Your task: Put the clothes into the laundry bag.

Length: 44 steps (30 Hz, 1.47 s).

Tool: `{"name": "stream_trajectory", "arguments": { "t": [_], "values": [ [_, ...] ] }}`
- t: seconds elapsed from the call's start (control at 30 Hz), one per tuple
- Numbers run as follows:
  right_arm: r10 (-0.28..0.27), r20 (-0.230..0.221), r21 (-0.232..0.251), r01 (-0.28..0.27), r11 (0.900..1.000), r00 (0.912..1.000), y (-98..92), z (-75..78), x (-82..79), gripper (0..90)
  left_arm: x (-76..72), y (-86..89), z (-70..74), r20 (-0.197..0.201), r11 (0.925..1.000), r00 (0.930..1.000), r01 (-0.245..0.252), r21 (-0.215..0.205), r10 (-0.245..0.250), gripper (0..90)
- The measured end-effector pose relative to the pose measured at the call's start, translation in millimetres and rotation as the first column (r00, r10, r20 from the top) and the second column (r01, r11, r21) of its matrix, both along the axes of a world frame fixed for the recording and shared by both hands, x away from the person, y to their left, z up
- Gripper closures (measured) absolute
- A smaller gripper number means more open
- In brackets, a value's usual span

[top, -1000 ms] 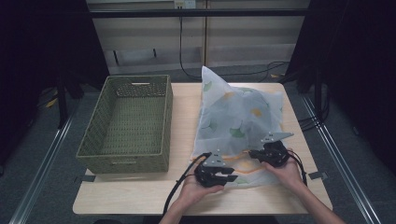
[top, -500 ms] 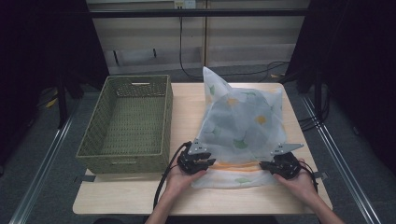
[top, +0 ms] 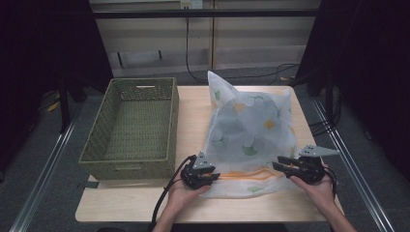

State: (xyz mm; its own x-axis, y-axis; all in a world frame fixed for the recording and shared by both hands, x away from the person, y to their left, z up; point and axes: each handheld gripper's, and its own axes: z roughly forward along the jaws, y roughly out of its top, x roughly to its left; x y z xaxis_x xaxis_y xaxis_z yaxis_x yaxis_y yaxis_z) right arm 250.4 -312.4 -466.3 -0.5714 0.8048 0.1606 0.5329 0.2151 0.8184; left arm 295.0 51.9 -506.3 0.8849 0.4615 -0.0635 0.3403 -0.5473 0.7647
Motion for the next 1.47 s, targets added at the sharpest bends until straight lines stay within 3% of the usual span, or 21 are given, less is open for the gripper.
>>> {"name": "stream_trajectory", "arguments": {
  "t": [0.07, 0.13, 0.27, 0.33, 0.4, 0.5, 0.63, 0.7, 0.73, 0.8, 0.87, 0.93, 0.97, 1.0, 1.03, 1.07, 1.13, 1.2, 1.3, 1.43, 1.47],
  "values": [
    [-0.02, 0.016, 0.016, 0.019, 1.0, 0.9997, -2.8, 2.5, -3.6, 57.0, -2.3, 2.8, 1.0, 0.006, 0.9995, 0.9999, 0.01, -0.031, -0.01, 58.8],
    [-0.036, 0.031, 0.032, 0.035, 0.999, 0.9989, -4.7, 5.1, -7.7, 52.9, -4.9, 8.5, 3.6, 0.002, 0.9955, 1.0, 0.009, -0.094, -0.009, 51.8],
    [-0.075, 0.068, 0.071, 0.07, 0.995, 0.9949, -8.8, 11.3, -18.2, 41.3, -12.6, 20.6, 14.1, 0.049, 0.9846, 0.9977, -0.037, -0.171, 0.046, 38.4],
    [-0.105, 0.096, 0.081, 0.097, 0.992, 0.9898, -11.2, 15.1, -25.6, 35.2, -19.0, 29.2, 19.2, 0.099, 0.9671, 0.991, -0.064, -0.246, 0.091, 28.9],
    [-0.134, 0.106, 0.107, 0.122, 0.987, 0.9853, -15.3, 18.6, -32.5, 29.1, -25.5, 36.9, 24.3, 0.133, 0.9613, 0.9858, -0.065, -0.268, 0.103, 23.1],
    [-0.174, 0.127, 0.138, 0.156, 0.978, 0.9766, -22.4, 23.2, -42.2, 27.6, -31.8, 47.0, 29.2, 0.121, 0.9517, 0.9872, -0.063, -0.3, 0.104, 20.0],
    [-0.227, 0.131, 0.125, 0.211, 0.969, 0.965, -31.4, 26.8, -57.1, 25.2, -42.3, 60.7, 33.0, 0.148, 0.9501, 0.9764, -0.109, -0.292, 0.157, 16.1],
    [-0.239, 0.129, 0.142, 0.221, 0.965, 0.9623, -35.7, 28.1, -64.1, 26.2, -46.8, 70.1, 32.8, 0.148, 0.9422, 0.9742, -0.117, -0.314, 0.171, 15.1],
    [-0.248, 0.14, 0.138, 0.229, 0.963, 0.9585, -36.9, 28.2, -67.7, 26.2, -50.8, 75.1, 32.6, 0.162, 0.9373, 0.967, -0.136, -0.321, 0.196, 15.1],
    [-0.251, 0.143, 0.139, 0.231, 0.963, 0.9575, -38.8, 28.0, -74.0, 26.9, -56.0, 81.5, 33.0, 0.165, 0.9261, 0.9616, -0.151, -0.346, 0.219, 14.1],
    [-0.259, 0.151, 0.129, 0.24, 0.962, 0.9542, -40.2, 27.1, -80.4, 27.8, -60.9, 89.4, 35.3, 0.175, 0.9199, 0.956, -0.161, -0.358, 0.235, 14.0],
    [-0.248, 0.142, 0.137, 0.229, 0.964, 0.9584, -41.4, 24.8, -84.8, 27.4, -65.5, 96.0, 36.9, 0.187, 0.9128, 0.9483, -0.174, -0.37, 0.256, 13.2],
    [-0.246, 0.137, 0.133, 0.229, 0.964, 0.9594, -41.7, 24.1, -85.9, 27.4, -69.3, 101.1, 37.1, 0.18, 0.8988, 0.9412, -0.198, -0.391, 0.286, 13.3],
    [-0.246, 0.137, 0.133, 0.229, 0.964, 0.9594, -41.7, 24.1, -85.9, 27.4, -69.3, 101.1, 37.1, 0.18, 0.8988, 0.9412, -0.198, -0.391, 0.286, 13.2],
    [-0.23, 0.145, 0.14, 0.21, 0.968, 0.9623, -41.3, 22.5, -84.6, 26.8, -71.8, 106.6, 36.5, 0.171, 0.8846, 0.9339, -0.222, -0.41, 0.314, 13.3],
    [-0.223, 0.133, 0.136, 0.205, 0.969, 0.9657, -40.5, 21.8, -83.5, 26.3, -73.2, 109.8, 35.7, 0.168, 0.8781, 0.9293, -0.235, -0.417, 0.329, 13.2],
    [-0.199, 0.117, 0.129, 0.183, 0.975, 0.973, -39.6, 20.3, -81.3, 26.0, -75.6, 112.9, 33.5, 0.157, 0.868, 0.9253, -0.251, -0.429, 0.345, 13.3],
    [-0.195, 0.123, 0.126, 0.18, 0.976, 0.9731, -39.3, 20.8, -80.9, 25.6, -76.0, 114.1, 31.1, 0.155, 0.8615, 0.9217, -0.259, -0.437, 0.356, 13.3],
    [-0.196, 0.118, 0.126, 0.181, 0.975, 0.9736, -40.2, 19.9, -78.5, 25.7, -77.6, 113.3, 29.9, 0.159, 0.8717, 0.9266, -0.248, -0.423, 0.341, 13.1],
    [-0.198, 0.097, 0.128, 0.185, 0.974, 0.9754, -41.4, 17.6, -75.7, 25.3, -82.8, 112.1, 29.0, 0.174, 0.8779, 0.9222, -0.252, -0.407, 0.346, 11.7],
    [-0.193, 0.099, 0.125, 0.18, 0.976, 0.9762, -41.2, 17.2, -74.3, 25.3, -83.1, 112.7, 28.9, 0.173, 0.8811, 0.9244, -0.249, -0.402, 0.34, 11.1]
  ]
}}
